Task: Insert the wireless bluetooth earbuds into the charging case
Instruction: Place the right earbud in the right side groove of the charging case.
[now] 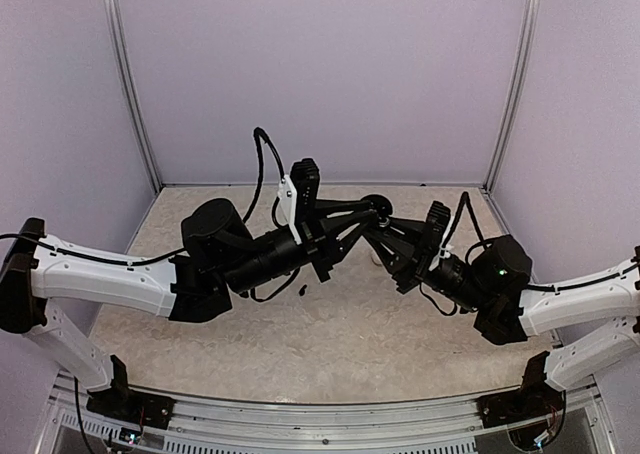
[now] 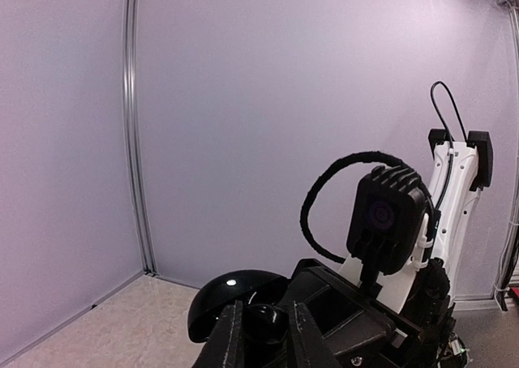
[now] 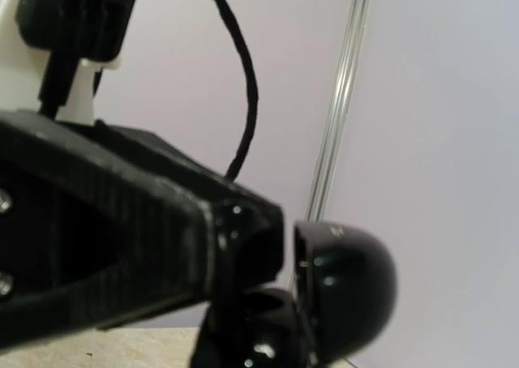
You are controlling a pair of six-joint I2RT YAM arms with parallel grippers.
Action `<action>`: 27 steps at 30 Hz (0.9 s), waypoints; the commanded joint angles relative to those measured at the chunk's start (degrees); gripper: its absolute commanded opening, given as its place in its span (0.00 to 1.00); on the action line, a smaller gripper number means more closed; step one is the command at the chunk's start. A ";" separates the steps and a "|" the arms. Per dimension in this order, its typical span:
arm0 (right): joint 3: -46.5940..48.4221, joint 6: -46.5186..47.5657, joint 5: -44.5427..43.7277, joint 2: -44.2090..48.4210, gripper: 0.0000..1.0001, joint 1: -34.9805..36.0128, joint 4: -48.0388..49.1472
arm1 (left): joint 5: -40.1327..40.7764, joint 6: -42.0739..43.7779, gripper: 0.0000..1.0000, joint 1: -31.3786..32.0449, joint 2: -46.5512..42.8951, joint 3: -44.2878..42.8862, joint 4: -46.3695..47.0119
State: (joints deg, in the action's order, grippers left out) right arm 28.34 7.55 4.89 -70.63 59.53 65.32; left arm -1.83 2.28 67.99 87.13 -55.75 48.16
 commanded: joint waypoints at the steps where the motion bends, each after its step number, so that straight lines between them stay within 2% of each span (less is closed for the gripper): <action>1: 0.54 -1.17 -0.23 2.56 0.00 0.84 3.67 | 4.28 -0.36 0.19 -0.31 -0.03 1.34 -0.89; 19: 0.41 -1.51 -0.93 -0.01 0.00 0.75 4.04 | 6.17 4.12 0.20 1.10 1.72 -2.33 -8.99; 27: -0.01 -1.48 -1.13 0.80 0.00 0.63 4.09 | 8.59 4.74 0.21 0.81 0.35 -1.13 -10.97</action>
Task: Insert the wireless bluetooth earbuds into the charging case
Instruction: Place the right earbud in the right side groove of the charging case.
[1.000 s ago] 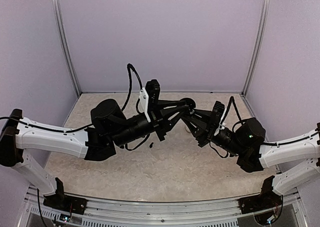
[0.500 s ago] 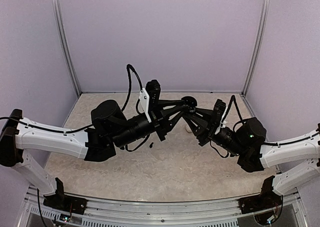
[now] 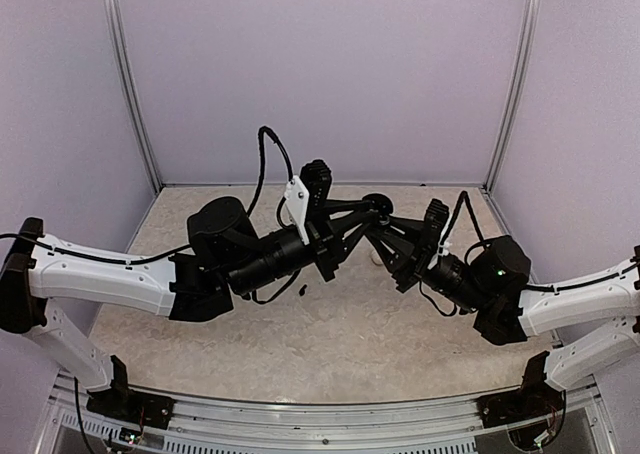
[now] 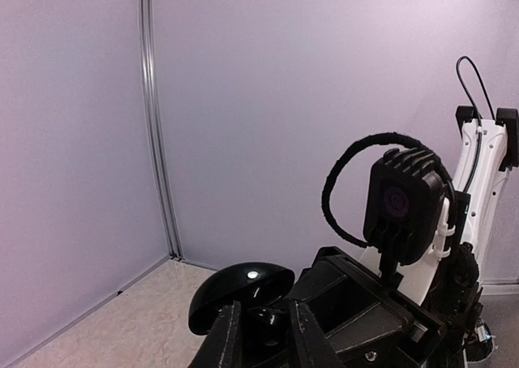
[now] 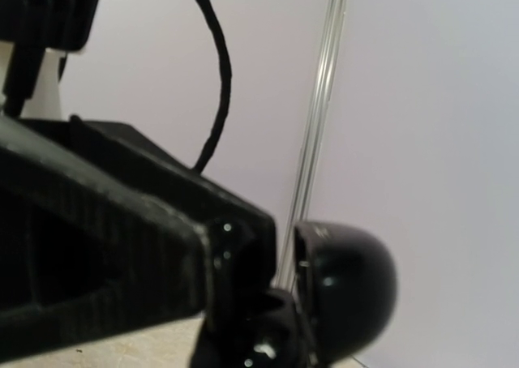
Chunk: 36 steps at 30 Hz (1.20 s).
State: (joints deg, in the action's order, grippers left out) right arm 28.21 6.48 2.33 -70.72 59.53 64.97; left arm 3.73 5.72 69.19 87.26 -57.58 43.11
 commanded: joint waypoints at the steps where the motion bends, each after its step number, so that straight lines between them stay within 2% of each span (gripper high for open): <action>1: 0.10 -0.49 1.45 0.99 0.00 0.59 4.54 | 3.10 1.21 0.21 -0.57 -0.07 0.98 -6.00; 12: -0.20 -1.59 1.72 0.06 0.00 0.37 5.41 | 2.62 2.37 0.32 -0.67 -0.46 0.45 -7.76; 15: -0.47 -2.29 1.75 -0.03 0.00 0.05 5.65 | 1.97 3.03 0.38 -0.69 -0.94 0.41 -8.19; 20: -1.01 -4.26 2.52 -0.18 0.00 -0.70 5.34 | 0.32 4.45 0.60 -0.56 -2.82 0.62 -9.08; 23: -1.65 -5.29 3.15 0.16 0.00 -1.18 4.78 | 0.09 6.05 0.81 -0.33 -4.61 1.22 -10.04; 26: -2.42 -6.24 3.62 0.84 0.00 -1.70 3.79 | 0.09 7.59 0.97 -0.07 -7.00 2.15 -11.53; 32: -3.70 -8.56 5.86 3.34 0.00 -2.80 0.33 | 0.47 5.72 0.99 0.25 -13.21 7.03 -11.41; 36: -4.31 -9.98 11.47 5.58 0.00 -3.68 -3.73 | 1.51 2.33 0.99 0.12 -18.09 8.67 -14.26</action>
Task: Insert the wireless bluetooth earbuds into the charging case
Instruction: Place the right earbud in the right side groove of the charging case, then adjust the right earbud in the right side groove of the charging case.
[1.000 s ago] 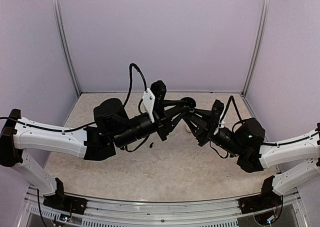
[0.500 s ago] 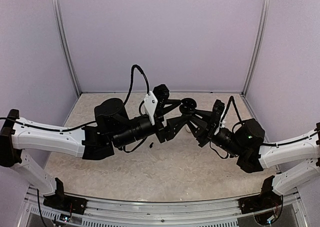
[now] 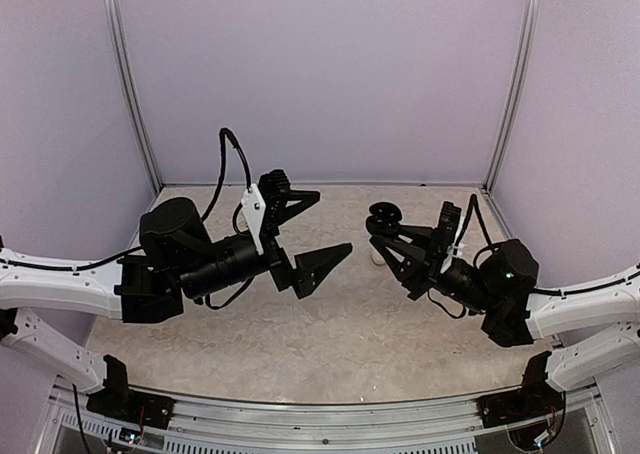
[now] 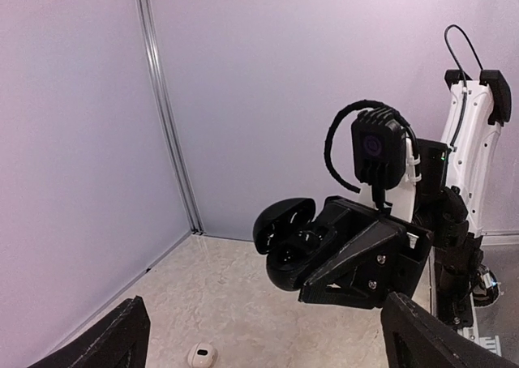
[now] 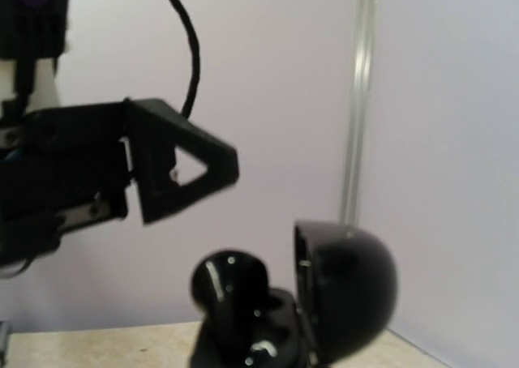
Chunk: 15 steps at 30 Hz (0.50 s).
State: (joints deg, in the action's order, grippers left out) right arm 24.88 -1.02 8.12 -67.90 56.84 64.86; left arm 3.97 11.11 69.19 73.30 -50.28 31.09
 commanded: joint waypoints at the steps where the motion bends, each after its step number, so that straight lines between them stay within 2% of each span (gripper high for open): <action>1: -1.17 -2.71 7.56 3.34 0.00 -1.17 -4.58 | 1.01 -2.97 0.99 0.11 -4.83 1.27 -4.29; 6: -0.99 -3.65 16.38 5.53 0.00 -1.44 -9.89 | -1.74 -1.84 0.99 -0.02 -6.89 -2.32 -15.27; 15: 1.32 -5.73 28.25 4.36 0.00 -1.47 -13.76 | -10.61 1.23 0.99 0.42 -3.81 -6.02 -20.81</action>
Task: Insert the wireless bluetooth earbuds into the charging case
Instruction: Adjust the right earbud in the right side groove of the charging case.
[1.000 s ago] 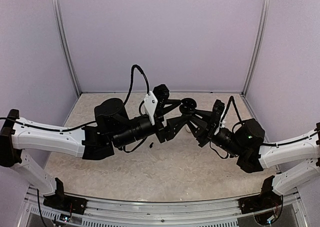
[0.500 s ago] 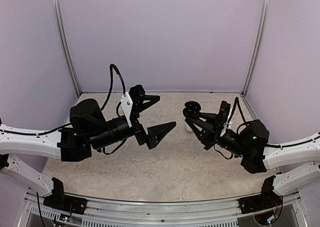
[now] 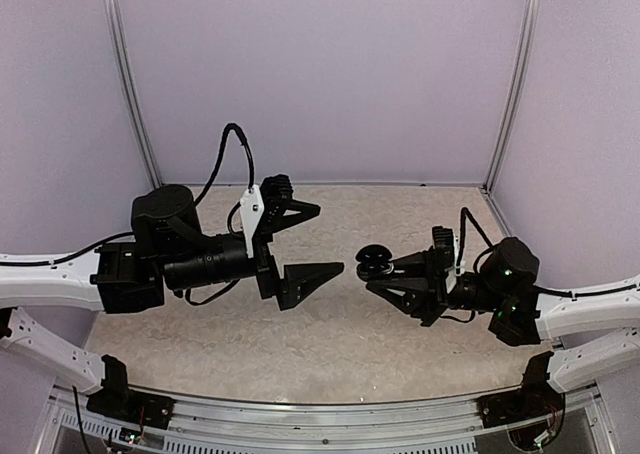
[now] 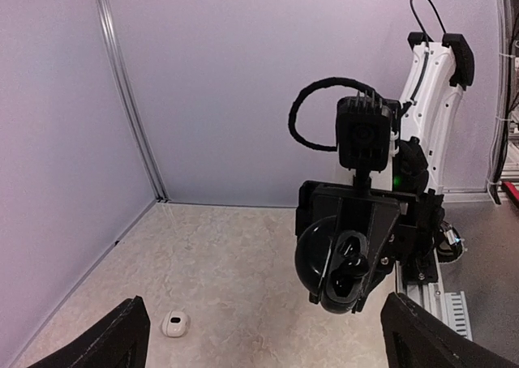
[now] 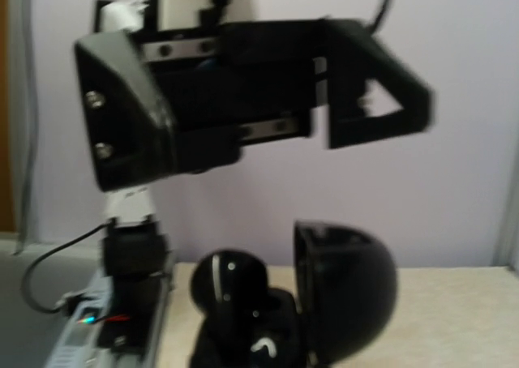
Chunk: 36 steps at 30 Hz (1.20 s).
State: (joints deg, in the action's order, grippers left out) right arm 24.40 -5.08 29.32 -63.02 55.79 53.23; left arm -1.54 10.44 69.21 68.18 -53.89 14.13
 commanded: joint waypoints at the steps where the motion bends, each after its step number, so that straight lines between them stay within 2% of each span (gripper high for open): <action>1: 1.93 -1.83 7.81 -0.78 0.00 -0.42 -2.20 | -5.97 2.37 0.99 0.40 1.54 -2.63 -4.23; 7: 2.79 -2.75 11.01 -2.28 0.00 -0.43 -2.12 | -8.69 2.93 0.99 0.49 3.97 -4.62 -6.62; 13: 3.19 -3.44 12.70 -3.63 0.00 -0.33 -1.53 | -7.96 2.72 0.98 0.58 5.15 -5.13 -5.96; 36: 4.90 -2.71 13.05 -6.00 0.00 0.79 -2.48 | -7.34 2.22 0.94 0.58 8.25 -7.05 -5.55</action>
State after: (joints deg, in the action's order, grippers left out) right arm 27.59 -7.84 41.95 -68.16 55.94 50.52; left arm -9.06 12.34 69.52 75.64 -58.65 7.68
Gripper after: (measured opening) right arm 0.207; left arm 0.941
